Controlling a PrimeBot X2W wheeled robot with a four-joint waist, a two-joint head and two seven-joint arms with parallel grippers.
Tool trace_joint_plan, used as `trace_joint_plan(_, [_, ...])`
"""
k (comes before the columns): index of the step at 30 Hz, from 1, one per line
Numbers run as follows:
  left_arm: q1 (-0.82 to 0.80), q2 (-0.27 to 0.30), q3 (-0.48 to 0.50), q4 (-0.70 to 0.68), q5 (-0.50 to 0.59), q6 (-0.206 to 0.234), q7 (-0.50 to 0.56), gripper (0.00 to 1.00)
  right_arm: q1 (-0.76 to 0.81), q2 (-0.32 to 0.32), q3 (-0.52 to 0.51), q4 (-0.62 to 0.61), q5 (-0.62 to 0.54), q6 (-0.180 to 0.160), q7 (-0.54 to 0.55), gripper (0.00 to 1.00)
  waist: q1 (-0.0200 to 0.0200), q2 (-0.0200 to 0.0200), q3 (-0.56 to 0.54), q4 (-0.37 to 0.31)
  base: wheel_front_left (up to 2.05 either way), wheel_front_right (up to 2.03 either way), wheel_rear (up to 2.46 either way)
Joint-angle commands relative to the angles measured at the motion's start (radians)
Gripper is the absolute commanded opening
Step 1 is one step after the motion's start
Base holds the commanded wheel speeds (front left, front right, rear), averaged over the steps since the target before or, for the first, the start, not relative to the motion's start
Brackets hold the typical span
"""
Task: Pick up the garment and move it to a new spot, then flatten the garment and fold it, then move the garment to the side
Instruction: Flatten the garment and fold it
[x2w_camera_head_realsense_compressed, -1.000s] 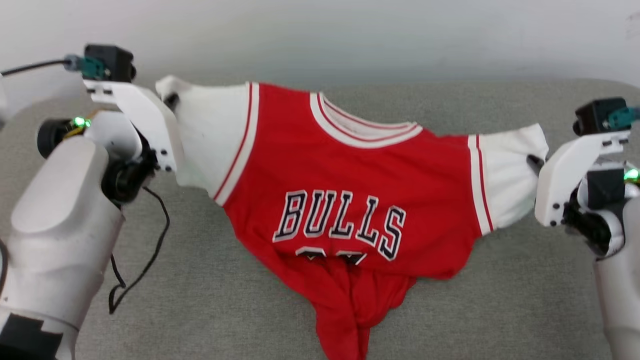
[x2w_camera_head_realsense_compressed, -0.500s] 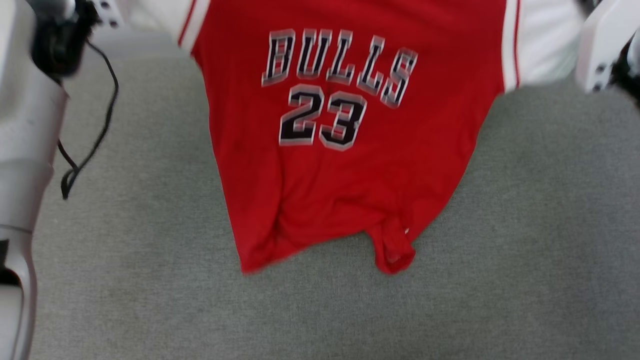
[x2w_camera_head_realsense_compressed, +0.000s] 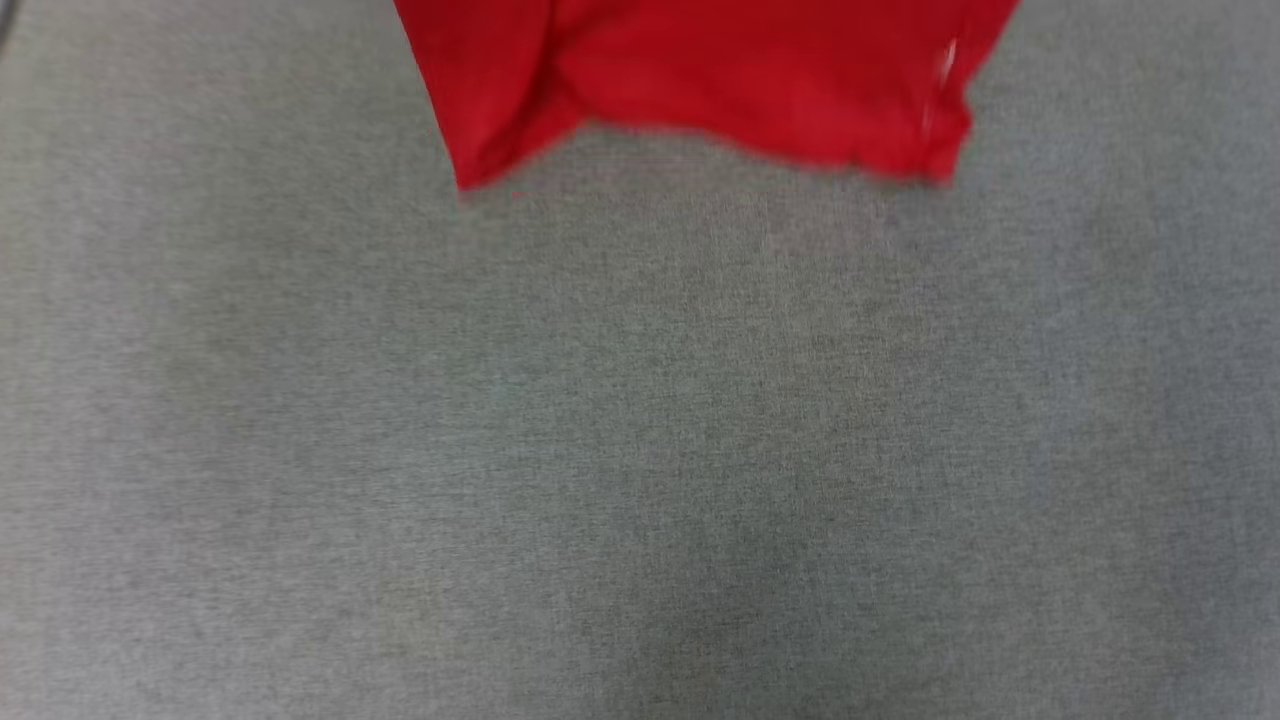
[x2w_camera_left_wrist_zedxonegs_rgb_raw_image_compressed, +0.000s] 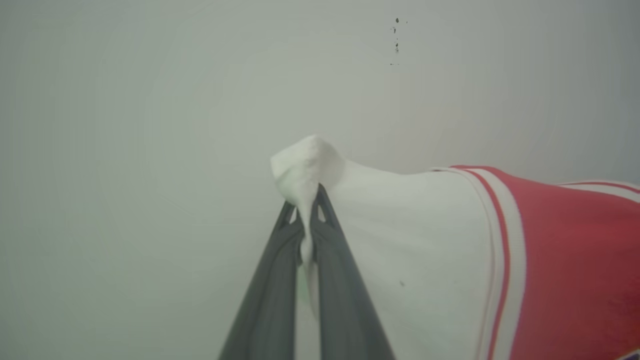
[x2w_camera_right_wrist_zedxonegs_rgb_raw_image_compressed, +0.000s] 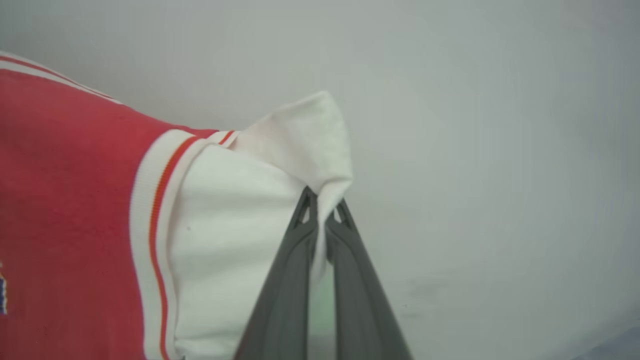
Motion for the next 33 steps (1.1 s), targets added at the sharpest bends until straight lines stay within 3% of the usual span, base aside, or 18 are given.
trace_joint_plan(1, [-0.040,0.011,0.004,-0.004,0.011,0.004,-0.025,0.00,-0.051,0.002,0.003,0.019,-0.016,-0.001,-0.032,0.00,-0.0001,0.0000,0.036,-0.015,0.00,0.00,0.00])
trace_joint_plan(9, [-0.128,0.022,0.011,-0.008,0.017,-0.007,-0.070,0.00,-0.194,0.020,0.027,0.086,-0.037,-0.001,-0.135,0.00,-0.0001,0.0000,0.092,-0.023,0.00,0.00,0.00])
trace_joint_plan(19, [-0.133,0.010,0.017,0.039,-0.011,-0.038,-0.086,0.00,-0.233,0.050,0.084,0.142,-0.021,-0.001,-0.165,0.00,-0.0001,0.0000,0.166,-0.015,0.00,0.00,0.00])
trace_joint_plan(26, [-0.088,-0.022,0.011,0.128,-0.046,-0.077,-0.110,0.00,-0.190,0.084,0.103,0.206,0.002,-0.001,-0.189,0.00,-0.0001,0.0000,0.186,-0.004,0.00,0.00,0.00])
trace_joint_plan(33, [0.037,-0.054,0.017,0.207,-0.106,-0.103,-0.131,0.00,-0.072,0.106,0.098,0.259,0.057,-0.001,-0.185,0.00,-0.0001,0.0000,0.115,0.008,0.00,0.00,0.00])
